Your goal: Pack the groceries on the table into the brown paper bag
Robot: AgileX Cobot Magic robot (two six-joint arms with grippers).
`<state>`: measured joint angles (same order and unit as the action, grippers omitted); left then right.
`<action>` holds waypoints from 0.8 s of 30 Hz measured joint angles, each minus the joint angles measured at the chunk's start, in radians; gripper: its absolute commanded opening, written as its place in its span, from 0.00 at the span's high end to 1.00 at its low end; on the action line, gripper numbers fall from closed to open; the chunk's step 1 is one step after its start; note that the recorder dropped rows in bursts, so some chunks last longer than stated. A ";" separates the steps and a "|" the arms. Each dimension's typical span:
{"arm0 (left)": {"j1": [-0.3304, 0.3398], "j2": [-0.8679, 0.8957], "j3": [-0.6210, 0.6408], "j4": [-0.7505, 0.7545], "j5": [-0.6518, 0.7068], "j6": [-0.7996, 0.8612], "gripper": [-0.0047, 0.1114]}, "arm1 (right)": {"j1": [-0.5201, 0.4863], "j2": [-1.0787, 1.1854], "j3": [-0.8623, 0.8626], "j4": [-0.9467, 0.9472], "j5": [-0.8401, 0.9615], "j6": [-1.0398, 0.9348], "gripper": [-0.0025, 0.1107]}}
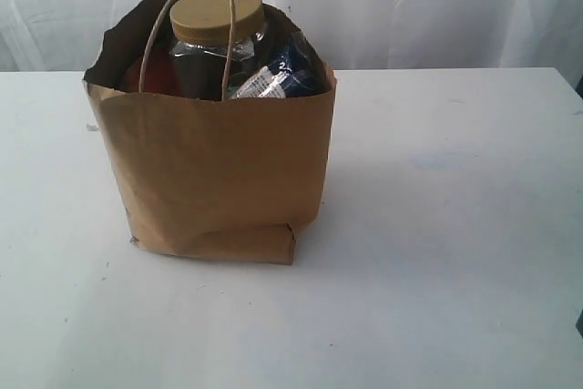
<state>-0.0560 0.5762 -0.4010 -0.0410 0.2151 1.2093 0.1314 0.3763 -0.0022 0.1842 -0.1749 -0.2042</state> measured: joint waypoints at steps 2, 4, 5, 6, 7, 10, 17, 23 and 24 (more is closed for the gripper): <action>0.000 0.000 0.000 0.007 -0.093 -0.046 0.96 | 0.000 0.000 0.000 0.000 0.000 0.000 0.98; 0.000 0.000 0.000 0.009 -0.193 -0.065 0.96 | 0.000 0.000 0.000 0.000 0.000 0.000 0.98; 0.005 -0.002 0.000 0.009 -0.254 -0.065 0.96 | 0.000 0.000 0.000 0.000 0.000 0.000 0.98; 0.009 -0.007 0.000 0.009 -0.306 -0.054 0.96 | 0.000 0.000 0.000 0.000 0.000 0.000 0.98; 0.018 -0.015 0.002 0.011 -0.377 -0.042 0.96 | 0.000 0.000 0.000 0.000 0.000 0.000 0.98; 0.049 -0.067 0.002 0.011 -0.550 -0.028 0.96 | 0.000 0.000 0.000 0.000 0.000 0.000 0.98; 0.120 -0.246 0.002 -0.128 -0.754 -0.024 0.96 | 0.000 0.000 0.000 0.000 0.000 0.000 0.98; 0.146 -0.384 0.007 -0.683 -0.569 -0.158 0.96 | 0.000 0.000 0.000 0.000 0.000 0.000 0.98; 0.156 -0.397 0.015 -0.790 -0.516 -0.161 0.96 | 0.000 0.000 0.000 0.000 0.000 0.000 0.98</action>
<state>0.1005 0.1789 -0.3858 -0.8312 -0.3009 1.0485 0.1314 0.3763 -0.0022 0.1842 -0.1749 -0.2042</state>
